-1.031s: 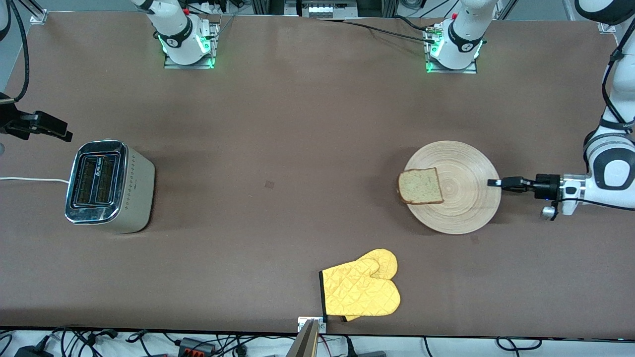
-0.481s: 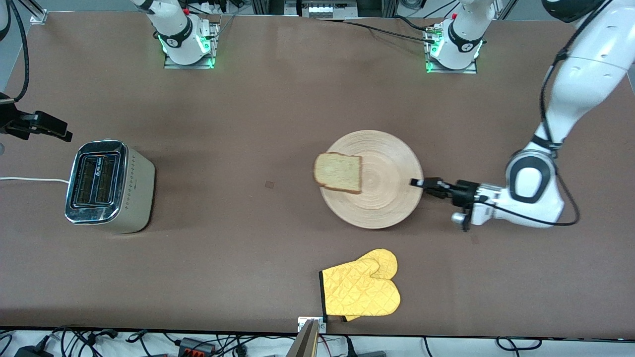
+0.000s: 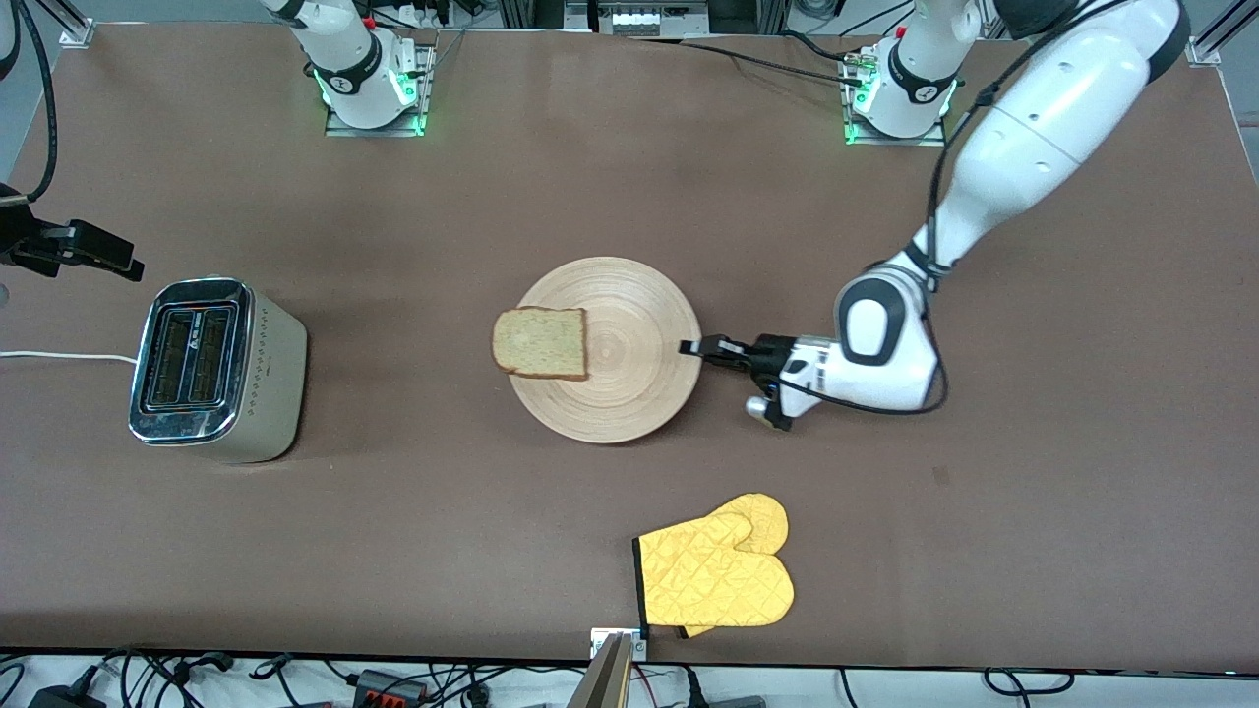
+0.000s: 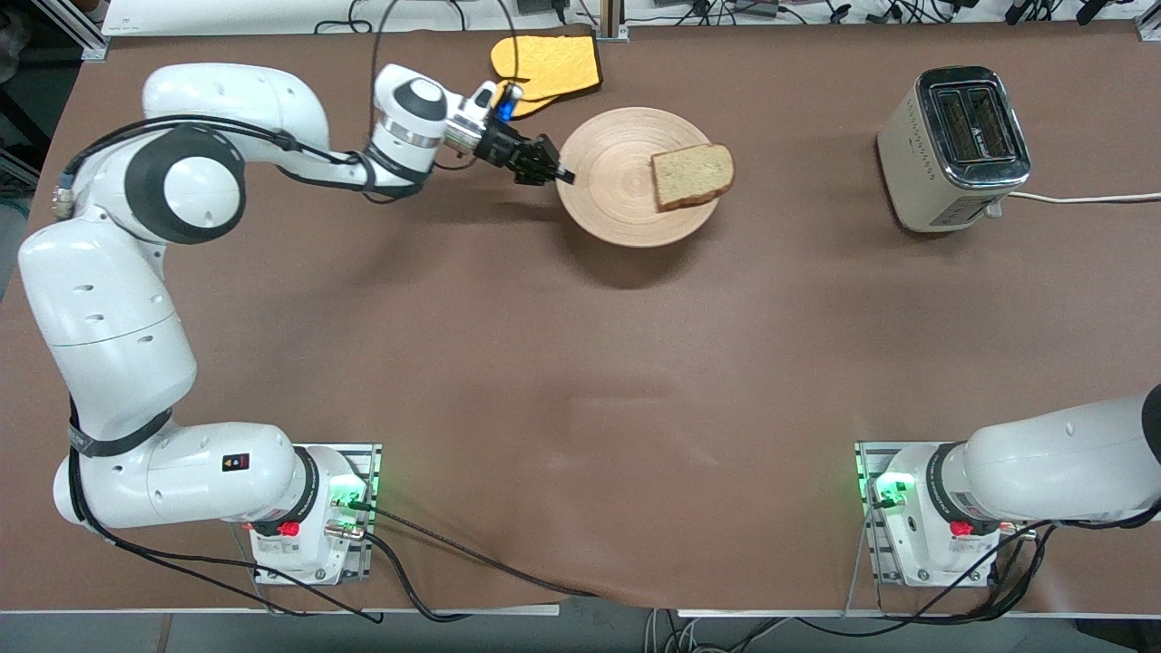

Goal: Move plate and put bread in toaster
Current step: 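Push the plate toward the toaster while the right gripper approaches, then grasp the bread slice with the right gripper while the left gripper withdraws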

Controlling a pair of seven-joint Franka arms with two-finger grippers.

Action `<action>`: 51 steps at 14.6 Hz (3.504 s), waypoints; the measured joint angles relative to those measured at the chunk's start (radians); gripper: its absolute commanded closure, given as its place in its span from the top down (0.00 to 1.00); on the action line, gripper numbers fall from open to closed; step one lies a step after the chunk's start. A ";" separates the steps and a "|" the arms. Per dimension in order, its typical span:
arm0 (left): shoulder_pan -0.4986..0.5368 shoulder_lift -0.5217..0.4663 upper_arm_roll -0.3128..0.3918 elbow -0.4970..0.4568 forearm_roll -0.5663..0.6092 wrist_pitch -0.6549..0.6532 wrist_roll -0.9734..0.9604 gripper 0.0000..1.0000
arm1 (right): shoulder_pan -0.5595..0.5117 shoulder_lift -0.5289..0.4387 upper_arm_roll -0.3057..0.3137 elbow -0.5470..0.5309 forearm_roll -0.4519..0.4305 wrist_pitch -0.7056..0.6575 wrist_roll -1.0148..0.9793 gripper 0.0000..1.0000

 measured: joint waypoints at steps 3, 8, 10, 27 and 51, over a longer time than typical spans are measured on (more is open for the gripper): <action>-0.092 0.025 0.001 -0.001 -0.074 0.108 0.001 0.01 | 0.000 0.000 0.000 0.000 0.004 0.000 0.000 1.00; -0.177 0.047 0.001 0.000 -0.103 0.221 0.010 0.01 | 0.000 0.000 0.000 0.000 0.005 0.000 0.000 1.00; -0.179 0.052 0.002 0.000 -0.103 0.227 0.014 0.33 | 0.001 0.000 0.000 0.000 0.006 0.000 0.000 1.00; 0.243 0.037 0.007 0.083 0.254 -0.242 0.181 1.00 | 0.175 0.292 0.008 -0.013 0.330 0.128 0.059 1.00; 0.195 -0.408 -0.015 0.381 1.230 -0.860 -0.546 1.00 | 0.219 0.329 0.015 -0.541 0.978 0.644 -0.446 1.00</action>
